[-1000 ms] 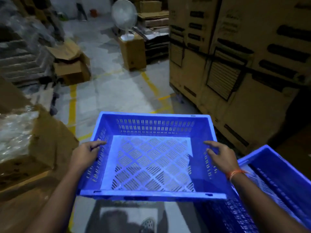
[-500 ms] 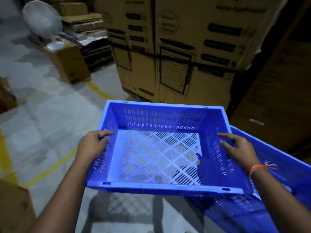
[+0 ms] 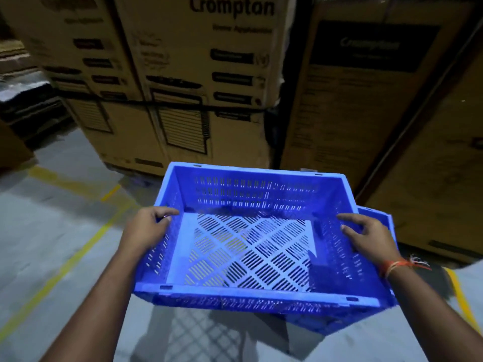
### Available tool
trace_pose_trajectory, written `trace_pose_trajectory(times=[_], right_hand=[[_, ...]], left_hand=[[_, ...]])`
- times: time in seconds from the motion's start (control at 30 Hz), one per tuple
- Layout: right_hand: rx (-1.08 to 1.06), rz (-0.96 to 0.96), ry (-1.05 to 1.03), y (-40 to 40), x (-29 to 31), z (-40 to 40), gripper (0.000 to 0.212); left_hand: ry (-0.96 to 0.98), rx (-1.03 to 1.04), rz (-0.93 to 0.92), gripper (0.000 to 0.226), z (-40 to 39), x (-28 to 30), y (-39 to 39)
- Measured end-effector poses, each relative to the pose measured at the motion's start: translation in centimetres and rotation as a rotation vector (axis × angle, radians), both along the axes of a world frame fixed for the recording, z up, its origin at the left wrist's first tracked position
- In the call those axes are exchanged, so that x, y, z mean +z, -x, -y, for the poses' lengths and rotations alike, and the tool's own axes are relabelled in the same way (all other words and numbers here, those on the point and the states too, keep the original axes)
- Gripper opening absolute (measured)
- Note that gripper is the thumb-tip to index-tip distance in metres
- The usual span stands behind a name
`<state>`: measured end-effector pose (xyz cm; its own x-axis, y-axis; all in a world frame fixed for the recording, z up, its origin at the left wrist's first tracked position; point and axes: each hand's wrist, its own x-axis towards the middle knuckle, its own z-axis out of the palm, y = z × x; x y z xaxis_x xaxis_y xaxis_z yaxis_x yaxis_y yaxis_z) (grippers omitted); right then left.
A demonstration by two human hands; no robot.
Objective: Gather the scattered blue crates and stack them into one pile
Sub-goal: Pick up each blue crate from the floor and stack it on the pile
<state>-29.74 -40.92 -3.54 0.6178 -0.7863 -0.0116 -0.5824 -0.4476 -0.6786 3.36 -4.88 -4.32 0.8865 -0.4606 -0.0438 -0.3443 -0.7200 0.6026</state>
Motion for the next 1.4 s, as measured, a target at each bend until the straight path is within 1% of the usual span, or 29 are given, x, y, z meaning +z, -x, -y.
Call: trace_pose_trajectory(times=[0.07, 0.33, 0.47, 0.57, 0.7, 0.93, 1.1, 1.23, 1.4], right_hand=[[-0.040, -0.005, -0.002, 1.9, 0.2, 1.7, 0.022], [-0.130, -0.015, 0.002, 8.1, 0.3, 9.3, 0.023], [-0.162, -0.016, 0.011, 10.5, -0.1, 12.5, 0.023], [-0.164, -0.047, 0.023, 11.3, -0.4, 14.4, 0.023], [-0.184, -0.055, -0.006, 11.8, -0.9, 16.2, 0.024], [-0.254, -0.105, -0.051, 10.8, -1.9, 17.5, 0.024], [-0.305, -0.156, -0.015, 10.0, -3.0, 18.4, 0.024], [-0.324, -0.165, -0.011, 9.7, -4.0, 19.0, 0.026], [-0.337, -0.194, 0.002, 8.7, -3.7, 19.9, 0.031]], left_hand=[[0.025, -0.031, -0.004, 0.022, 2.9, 0.0, 0.6], [0.002, -0.087, 0.005, 0.020, 13.7, 0.5, 3.6], [0.002, -0.120, 0.012, 0.023, 18.0, 0.9, 5.7], [0.013, -0.145, -0.016, 0.023, 20.4, 0.7, 6.5], [0.016, -0.175, -0.043, 0.023, 23.2, -0.1, 6.0], [-0.043, -0.247, -0.042, 0.024, 27.2, -1.9, 3.3], [-0.047, -0.274, -0.048, 0.024, 29.5, -3.4, 1.6], [-0.103, -0.309, -0.032, 0.024, 30.7, -4.7, 0.7], [-0.108, -0.294, -0.012, 0.025, 31.8, -5.5, -0.5]])
